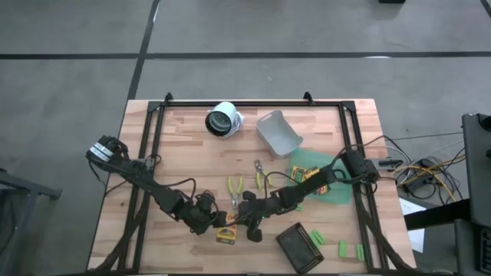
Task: Pick & Place School Supplies
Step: Put the yellow crayon box into the green bin
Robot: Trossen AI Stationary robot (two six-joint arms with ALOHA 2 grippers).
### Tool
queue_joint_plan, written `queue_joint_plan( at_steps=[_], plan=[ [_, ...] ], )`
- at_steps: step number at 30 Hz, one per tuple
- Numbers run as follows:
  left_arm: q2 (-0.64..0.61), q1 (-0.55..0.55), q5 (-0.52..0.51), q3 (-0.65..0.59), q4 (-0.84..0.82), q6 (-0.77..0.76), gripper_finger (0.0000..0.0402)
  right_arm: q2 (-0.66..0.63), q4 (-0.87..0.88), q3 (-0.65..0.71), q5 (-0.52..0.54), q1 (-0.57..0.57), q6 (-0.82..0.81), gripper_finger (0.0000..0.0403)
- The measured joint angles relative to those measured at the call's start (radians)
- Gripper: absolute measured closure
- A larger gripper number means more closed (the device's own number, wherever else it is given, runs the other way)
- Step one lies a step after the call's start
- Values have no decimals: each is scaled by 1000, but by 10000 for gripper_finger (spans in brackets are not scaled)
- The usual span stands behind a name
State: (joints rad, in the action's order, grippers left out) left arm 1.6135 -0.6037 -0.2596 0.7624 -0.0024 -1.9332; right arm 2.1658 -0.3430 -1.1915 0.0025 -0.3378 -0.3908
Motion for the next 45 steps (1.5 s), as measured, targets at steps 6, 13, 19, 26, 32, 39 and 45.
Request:
queue_joint_plan(
  at_steps=[6, 13, 19, 26, 32, 39, 45],
  plan=[
    [0, 0, 9, 0, 0, 0, 220, -5, 79, -4, -1, -3, -2, 369],
    [0, 0, 16, 0, -36, 0, 220, -6, 89, -2, -3, -4, -1, 369],
    [0, 0, 27, 0, -68, -2, 220, -6, 89, -1, -3, -5, 1, 369],
    [15, 2, -17, 0, -57, 19, 220, -6, 89, 0, -3, -5, 3, 369],
    [76, 3, -17, 1, 78, 39, 220, -6, 89, 1, -3, -5, 6, 369],
    [101, 6, -14, 2, 142, 47, 220, -6, 93, 2, -3, -5, 6, 369],
    [99, 6, -9, 1, 137, 50, 227, -6, 93, 1, -3, -5, 8, 369]
  ],
)
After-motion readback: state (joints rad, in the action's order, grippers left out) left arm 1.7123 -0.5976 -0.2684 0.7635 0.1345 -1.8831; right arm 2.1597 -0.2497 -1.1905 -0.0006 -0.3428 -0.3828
